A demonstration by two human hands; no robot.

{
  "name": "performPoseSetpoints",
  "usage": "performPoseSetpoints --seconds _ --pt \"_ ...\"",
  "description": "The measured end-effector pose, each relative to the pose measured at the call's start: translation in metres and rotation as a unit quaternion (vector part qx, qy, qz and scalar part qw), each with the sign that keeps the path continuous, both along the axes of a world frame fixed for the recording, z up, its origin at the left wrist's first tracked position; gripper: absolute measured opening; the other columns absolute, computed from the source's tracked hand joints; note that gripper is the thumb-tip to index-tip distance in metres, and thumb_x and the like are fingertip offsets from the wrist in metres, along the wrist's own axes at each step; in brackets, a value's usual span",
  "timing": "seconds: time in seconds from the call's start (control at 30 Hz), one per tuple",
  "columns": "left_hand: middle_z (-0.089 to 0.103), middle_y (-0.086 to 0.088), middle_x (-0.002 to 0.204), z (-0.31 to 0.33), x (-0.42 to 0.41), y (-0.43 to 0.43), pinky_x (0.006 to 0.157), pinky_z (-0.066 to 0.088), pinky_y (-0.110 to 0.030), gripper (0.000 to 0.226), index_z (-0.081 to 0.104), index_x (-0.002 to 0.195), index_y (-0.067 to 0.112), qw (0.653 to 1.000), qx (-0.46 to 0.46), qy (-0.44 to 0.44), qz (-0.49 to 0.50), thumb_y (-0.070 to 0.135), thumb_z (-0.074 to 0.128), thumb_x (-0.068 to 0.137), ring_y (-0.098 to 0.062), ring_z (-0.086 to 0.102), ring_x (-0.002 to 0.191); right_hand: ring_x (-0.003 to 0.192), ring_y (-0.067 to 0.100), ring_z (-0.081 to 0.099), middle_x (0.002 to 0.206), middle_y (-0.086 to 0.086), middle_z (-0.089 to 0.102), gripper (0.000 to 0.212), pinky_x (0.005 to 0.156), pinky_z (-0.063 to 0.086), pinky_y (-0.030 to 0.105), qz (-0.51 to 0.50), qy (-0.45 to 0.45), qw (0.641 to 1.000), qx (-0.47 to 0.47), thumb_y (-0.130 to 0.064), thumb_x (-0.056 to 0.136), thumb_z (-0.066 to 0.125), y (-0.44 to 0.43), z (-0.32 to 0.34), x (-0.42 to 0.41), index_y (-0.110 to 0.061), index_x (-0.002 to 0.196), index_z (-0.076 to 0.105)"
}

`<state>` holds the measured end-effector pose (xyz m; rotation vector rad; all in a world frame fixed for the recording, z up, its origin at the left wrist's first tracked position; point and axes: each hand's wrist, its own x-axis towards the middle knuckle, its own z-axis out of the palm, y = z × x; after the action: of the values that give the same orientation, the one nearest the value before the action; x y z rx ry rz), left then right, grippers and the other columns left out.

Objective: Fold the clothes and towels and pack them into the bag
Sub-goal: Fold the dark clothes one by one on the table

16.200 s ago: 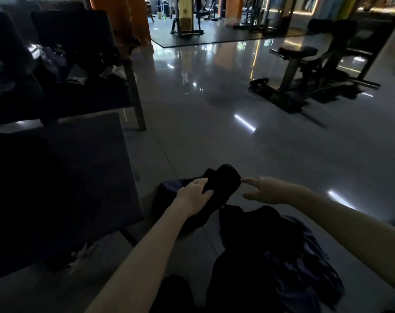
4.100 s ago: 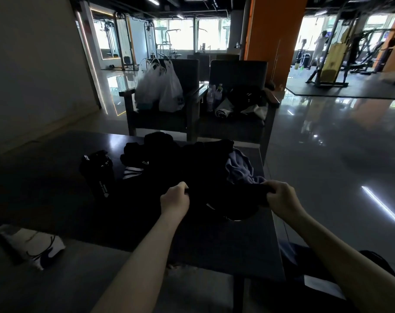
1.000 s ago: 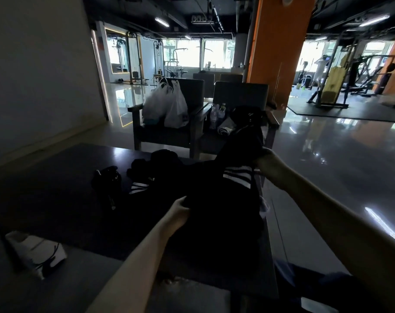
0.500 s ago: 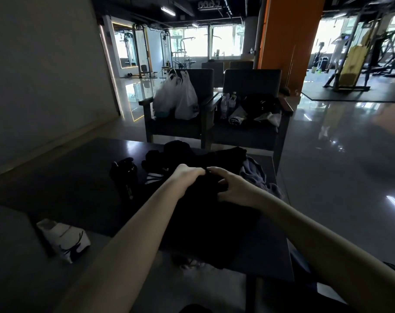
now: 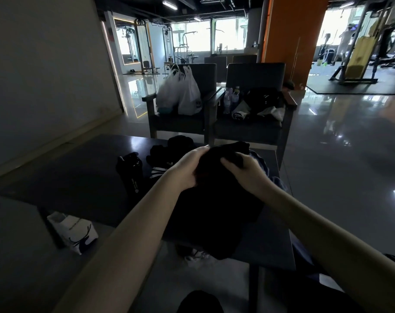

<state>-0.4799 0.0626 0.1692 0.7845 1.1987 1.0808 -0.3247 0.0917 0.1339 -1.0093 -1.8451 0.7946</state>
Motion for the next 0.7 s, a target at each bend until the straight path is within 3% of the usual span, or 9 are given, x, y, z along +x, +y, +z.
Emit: performPoseSetpoints --seconds 0.07,0.13,0.23,0.33,0.43,0.53,0.63,0.7 --pt "0.068 0.002 0.077 -0.001 0.002 -0.011 0.063 0.050 -0.025 0.022 0.065 0.089 0.019 0.990 0.063 0.098 -0.083 0.037 0.055 0.095 -0.010 0.065 0.068 0.075 0.004 0.064 0.083 -0.005 0.070 0.012 0.071 0.050 0.020 -0.006 0.044 0.998 -0.044 -0.026 0.091 0.060 0.003 0.009 0.006 -0.019 0.086 0.068" --pt "0.068 0.002 0.090 -0.009 0.003 -0.015 0.072 0.053 -0.022 0.013 0.060 0.102 0.021 0.970 0.114 0.180 -0.115 0.025 0.064 0.090 -0.009 0.067 0.079 0.084 0.014 0.068 0.086 0.000 0.072 0.015 0.081 0.053 0.033 -0.002 0.058 0.996 -0.065 -0.030 0.090 0.059 0.007 0.013 0.009 -0.018 0.087 0.069" --pt "0.066 0.000 0.108 -0.020 0.005 -0.012 0.086 0.052 -0.027 0.065 0.045 0.132 0.022 0.956 0.131 0.235 -0.113 0.019 0.078 0.077 -0.013 0.066 0.097 0.088 0.019 0.068 0.089 0.002 0.072 0.016 0.082 0.051 0.036 -0.020 0.066 0.995 -0.065 -0.031 0.090 0.059 0.007 0.019 0.014 -0.016 0.090 0.067" --pt "0.063 0.002 0.105 -0.019 0.019 -0.012 0.082 0.049 -0.023 0.078 0.032 0.140 0.025 0.940 0.145 0.279 -0.134 0.012 0.076 0.076 -0.011 0.064 0.095 0.082 0.015 0.065 0.086 0.000 0.069 0.016 0.074 0.048 0.029 -0.032 0.037 0.998 -0.042 -0.034 0.089 0.059 0.002 0.025 0.017 -0.019 0.088 0.064" --pt "0.063 -0.002 0.101 -0.017 0.028 -0.010 0.076 0.049 -0.020 0.048 0.044 0.130 0.020 0.950 0.155 0.251 -0.103 0.004 0.060 0.087 -0.012 0.062 0.086 0.078 0.014 0.063 0.082 0.000 0.067 0.021 0.071 0.046 0.028 -0.047 0.037 0.998 -0.035 -0.035 0.089 0.059 -0.003 0.032 0.022 -0.015 0.090 0.064" --pt "0.062 -0.007 0.090 -0.010 0.027 -0.013 0.064 0.046 -0.018 0.013 0.059 0.107 0.012 0.962 0.146 0.206 -0.107 0.016 0.051 0.097 -0.014 0.058 0.073 0.078 0.011 0.062 0.085 0.001 0.067 0.023 0.071 0.047 0.025 -0.031 0.045 0.998 -0.029 -0.035 0.090 0.058 -0.006 0.040 0.031 -0.014 0.092 0.064" --pt "0.064 0.000 0.078 -0.005 0.025 -0.018 0.061 0.047 -0.018 0.024 0.062 0.093 0.011 0.954 0.139 0.233 -0.124 0.031 0.051 0.097 -0.009 0.060 0.063 0.068 0.005 0.058 0.078 0.000 0.064 0.025 0.061 0.045 0.014 -0.001 0.041 0.999 -0.024 -0.032 0.092 0.058 -0.010 0.050 0.039 -0.008 0.090 0.065" --pt "0.065 0.004 0.071 -0.001 0.026 -0.019 0.060 0.047 -0.020 0.033 0.064 0.087 0.015 0.946 0.124 0.262 -0.145 0.044 0.051 0.095 -0.007 0.062 0.059 0.059 0.001 0.053 0.069 -0.003 0.059 0.026 0.055 0.042 0.012 0.005 0.033 0.999 -0.010 -0.029 0.093 0.058 -0.012 0.059 0.044 -0.008 0.079 0.062"
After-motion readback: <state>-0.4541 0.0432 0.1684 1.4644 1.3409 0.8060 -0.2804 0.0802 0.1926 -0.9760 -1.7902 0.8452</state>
